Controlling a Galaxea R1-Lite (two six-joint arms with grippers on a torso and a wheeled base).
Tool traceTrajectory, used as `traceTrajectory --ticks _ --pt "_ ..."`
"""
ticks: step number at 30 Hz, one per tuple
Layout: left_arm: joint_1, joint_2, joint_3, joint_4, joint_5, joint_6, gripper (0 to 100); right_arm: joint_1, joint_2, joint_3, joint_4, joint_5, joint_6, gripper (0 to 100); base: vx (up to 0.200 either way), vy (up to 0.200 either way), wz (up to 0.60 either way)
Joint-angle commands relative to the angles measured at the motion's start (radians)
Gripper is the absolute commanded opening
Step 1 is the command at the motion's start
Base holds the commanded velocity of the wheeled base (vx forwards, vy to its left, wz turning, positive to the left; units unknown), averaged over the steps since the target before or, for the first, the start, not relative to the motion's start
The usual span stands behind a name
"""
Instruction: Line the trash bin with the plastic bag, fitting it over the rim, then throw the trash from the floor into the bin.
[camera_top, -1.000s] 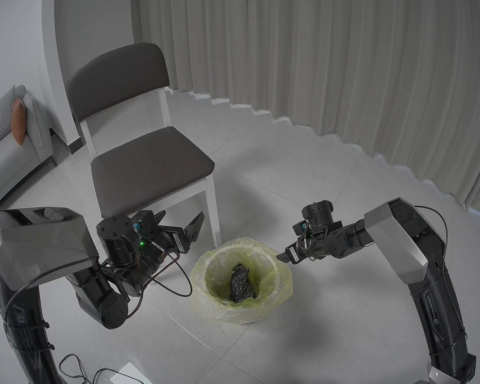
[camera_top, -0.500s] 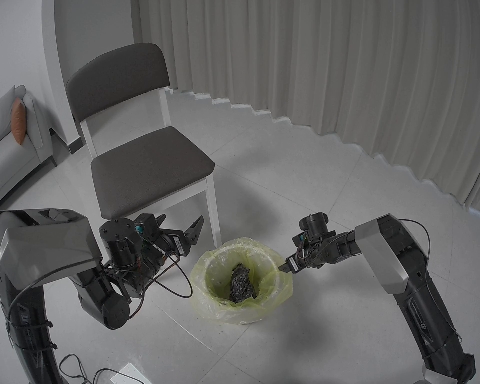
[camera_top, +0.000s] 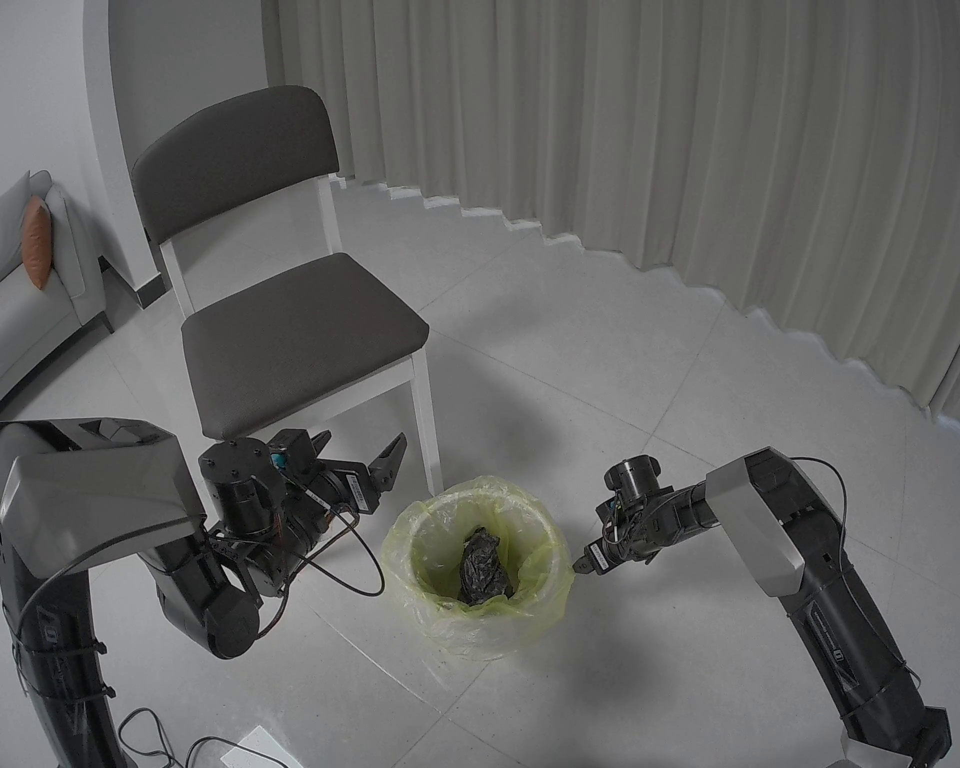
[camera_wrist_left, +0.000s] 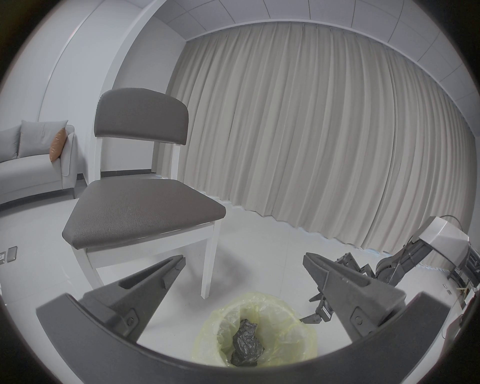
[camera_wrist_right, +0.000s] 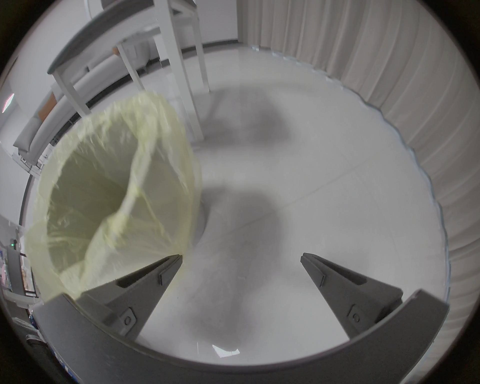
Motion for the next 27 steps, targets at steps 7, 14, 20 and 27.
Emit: traceTrajectory --ticks 7,14,20,27 --pt "0.002 -0.011 -0.022 -0.012 0.017 0.001 100 -0.036 -0.239 0.000 -0.012 0.003 0.001 100 0.000 0.000 0.00" --pt "0.019 -0.182 -0.039 0.211 0.057 0.003 100 -0.053 -0.546 0.297 -0.114 0.014 0.001 100 0.000 0.000 0.00" --pt "0.026 -0.356 0.002 0.413 0.062 0.006 100 -0.061 -0.839 0.609 -0.231 0.014 0.003 100 0.000 0.000 0.00" --pt "0.022 -0.550 0.104 0.630 0.057 0.006 100 -0.099 -1.141 0.897 -0.309 0.018 0.047 100 0.000 0.000 0.00"
